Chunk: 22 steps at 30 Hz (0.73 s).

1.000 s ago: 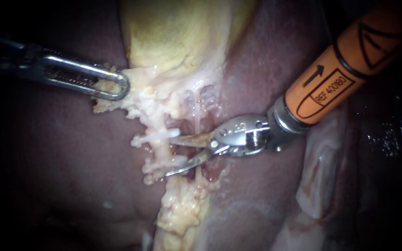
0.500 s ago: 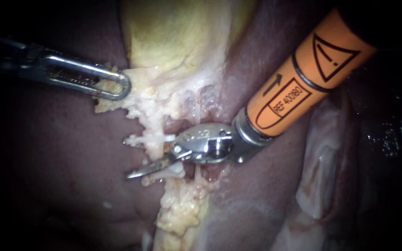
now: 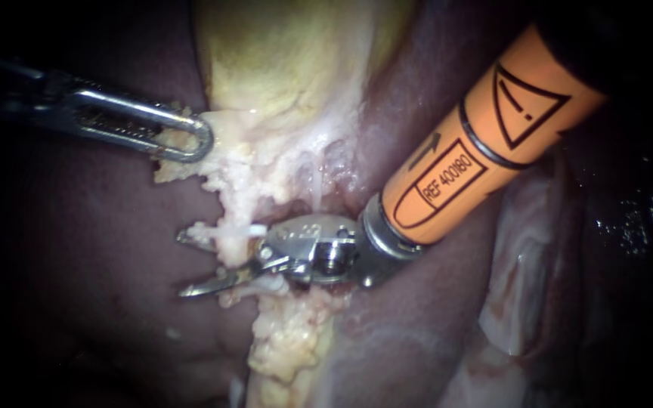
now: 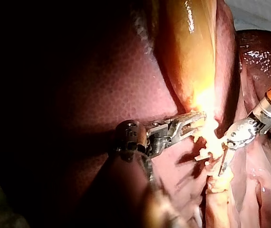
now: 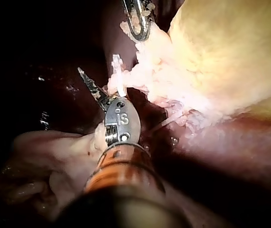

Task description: Go to the cutting position left tube

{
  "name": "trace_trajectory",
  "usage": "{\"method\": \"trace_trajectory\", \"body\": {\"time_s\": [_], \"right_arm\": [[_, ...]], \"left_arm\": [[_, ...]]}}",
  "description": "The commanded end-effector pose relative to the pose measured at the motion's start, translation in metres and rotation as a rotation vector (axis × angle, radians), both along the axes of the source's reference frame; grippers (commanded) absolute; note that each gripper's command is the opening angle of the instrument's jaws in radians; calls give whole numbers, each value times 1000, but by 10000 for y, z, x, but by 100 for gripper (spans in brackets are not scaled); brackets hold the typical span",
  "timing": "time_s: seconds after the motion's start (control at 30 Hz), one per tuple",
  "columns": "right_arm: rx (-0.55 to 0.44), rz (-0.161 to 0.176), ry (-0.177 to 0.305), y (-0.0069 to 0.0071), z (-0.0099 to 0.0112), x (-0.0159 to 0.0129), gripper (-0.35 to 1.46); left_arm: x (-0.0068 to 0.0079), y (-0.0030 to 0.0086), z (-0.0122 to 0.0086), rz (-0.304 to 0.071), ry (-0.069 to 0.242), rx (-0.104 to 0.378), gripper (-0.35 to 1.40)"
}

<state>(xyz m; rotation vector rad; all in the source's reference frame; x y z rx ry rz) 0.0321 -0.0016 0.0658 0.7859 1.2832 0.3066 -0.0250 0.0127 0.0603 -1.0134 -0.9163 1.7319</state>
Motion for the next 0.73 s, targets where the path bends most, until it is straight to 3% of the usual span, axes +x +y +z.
{"method": "trace_trajectory", "body": {"time_s": [0.03, 0.17, 0.27, 0.63, 0.73], "right_arm": [[9, 1, 6, 1, -6, -1, 143], [29, -2, 27, 5, -30, -6, 143], [35, 3, 35, 10, -36, -8, 143], [46, 4, 30, 12, -30, -10, 143], [97, 6, 8, 10, -23, -11, 143]], "left_arm": [[0, 0, 0, 1, -1, 0, -35], [1, 0, 1, 1, -2, 0, -35], [1, 1, 2, 1, -2, 0, -35], [1, 1, 4, 1, -2, 0, -35], [0, 1, 4, 1, -2, 0, -35]]}}
